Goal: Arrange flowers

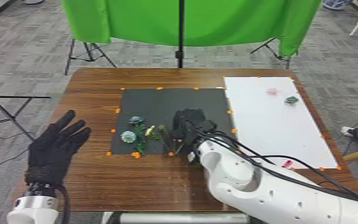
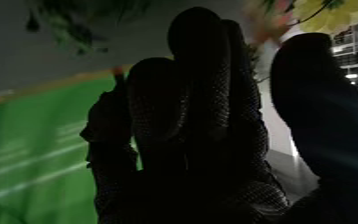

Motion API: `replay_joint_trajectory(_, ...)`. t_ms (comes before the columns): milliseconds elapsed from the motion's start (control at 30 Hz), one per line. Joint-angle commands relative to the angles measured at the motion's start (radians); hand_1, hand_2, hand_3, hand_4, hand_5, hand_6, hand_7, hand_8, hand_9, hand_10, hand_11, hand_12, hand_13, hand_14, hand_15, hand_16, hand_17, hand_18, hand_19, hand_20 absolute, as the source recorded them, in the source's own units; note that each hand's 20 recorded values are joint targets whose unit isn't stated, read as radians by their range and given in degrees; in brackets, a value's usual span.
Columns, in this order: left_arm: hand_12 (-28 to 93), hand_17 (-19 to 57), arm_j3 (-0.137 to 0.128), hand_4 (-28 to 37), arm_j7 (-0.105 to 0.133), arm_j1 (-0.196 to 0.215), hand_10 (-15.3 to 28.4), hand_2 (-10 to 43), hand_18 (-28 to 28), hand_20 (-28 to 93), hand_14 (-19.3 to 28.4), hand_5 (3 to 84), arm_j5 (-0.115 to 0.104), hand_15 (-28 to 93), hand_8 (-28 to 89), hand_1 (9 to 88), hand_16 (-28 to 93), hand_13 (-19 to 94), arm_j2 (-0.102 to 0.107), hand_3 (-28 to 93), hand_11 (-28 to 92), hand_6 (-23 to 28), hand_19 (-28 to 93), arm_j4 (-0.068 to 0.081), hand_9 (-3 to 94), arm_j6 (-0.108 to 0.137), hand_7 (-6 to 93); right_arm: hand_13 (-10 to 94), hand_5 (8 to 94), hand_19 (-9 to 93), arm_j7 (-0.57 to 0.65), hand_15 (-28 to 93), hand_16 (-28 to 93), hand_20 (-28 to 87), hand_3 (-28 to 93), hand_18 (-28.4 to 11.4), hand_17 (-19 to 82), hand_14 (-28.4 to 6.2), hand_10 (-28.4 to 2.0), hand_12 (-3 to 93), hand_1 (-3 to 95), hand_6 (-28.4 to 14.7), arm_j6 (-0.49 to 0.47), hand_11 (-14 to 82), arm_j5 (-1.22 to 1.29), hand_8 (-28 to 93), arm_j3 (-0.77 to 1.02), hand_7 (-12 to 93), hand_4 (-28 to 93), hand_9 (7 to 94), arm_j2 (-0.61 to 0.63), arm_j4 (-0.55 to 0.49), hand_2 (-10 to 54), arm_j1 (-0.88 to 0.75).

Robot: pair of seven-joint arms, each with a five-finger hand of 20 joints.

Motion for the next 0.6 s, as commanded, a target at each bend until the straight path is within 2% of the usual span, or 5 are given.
replay_joint_trajectory(33,10,-8.9,-0.003,-26.0,-0.009,0.013,21.0,7.6,28.4,10,28.4,40.5,0.010,51,-9,23.8,-9,25,-0.012,78,23,9.9,58,0.003,36.4,-0.012,9.8,71,71.7,89,0.059,76,20,47,77,-23.4,28,-8.7,-10.5,19.4,33.5,1.0,0.071,38.2,-0.036,-12,-0.025,14,-28,84.3,0.027,-0.002,-9.5,0.066)
replay_joint_trajectory(67,10,-8.9,-0.005,-26.0,-0.020,0.010,21.0,7.6,28.4,10,28.4,40.5,0.014,51,-9,23.8,-9,25,-0.018,78,23,9.9,58,0.004,36.4,-0.015,9.8,71,71.6,89,0.067,76,20,47,77,-23.4,28,-8.7,-10.5,19.4,33.4,0.9,0.065,38.2,-0.039,-12,-0.019,14,-28,84.2,0.029,-0.004,-9.5,0.064)
replay_joint_trajectory(200,10,-8.9,0.000,-25.9,-0.013,0.012,21.0,7.6,28.4,10,28.4,40.4,0.012,51,-9,23.7,-9,25,-0.017,78,23,9.9,58,0.003,36.4,-0.013,9.9,71,71.1,89,0.069,76,20,47,77,-23.5,28,-9.0,-10.6,19.3,33.6,0.8,0.077,38.5,-0.039,-12,-0.026,14,-28,84.1,0.037,-0.004,-9.5,0.081)
replay_joint_trajectory(433,10,-8.9,0.016,-25.9,0.031,0.022,21.1,7.6,28.4,10,28.4,40.5,-0.011,51,-9,23.9,-9,25,0.014,78,23,9.9,58,0.000,36.4,0.008,9.9,70,71.0,88,0.096,76,20,46,77,-23.4,28,-9.2,-10.9,18.9,33.8,0.7,0.120,37.9,0.050,-12,0.049,14,-28,83.3,0.119,-0.045,-9.4,0.111)
replay_joint_trajectory(600,10,-8.9,0.009,-25.9,0.022,0.022,21.0,7.6,28.4,9,28.4,40.5,-0.003,51,-9,23.9,-9,25,0.002,78,23,9.9,58,-0.001,36.4,0.003,9.9,67,69.4,85,0.123,72,18,45,78,-23.0,25,-9.9,-11.2,17.5,33.3,0.4,0.151,34.1,0.112,-12,0.114,14,-28,79.8,0.235,-0.004,-8.4,0.160)
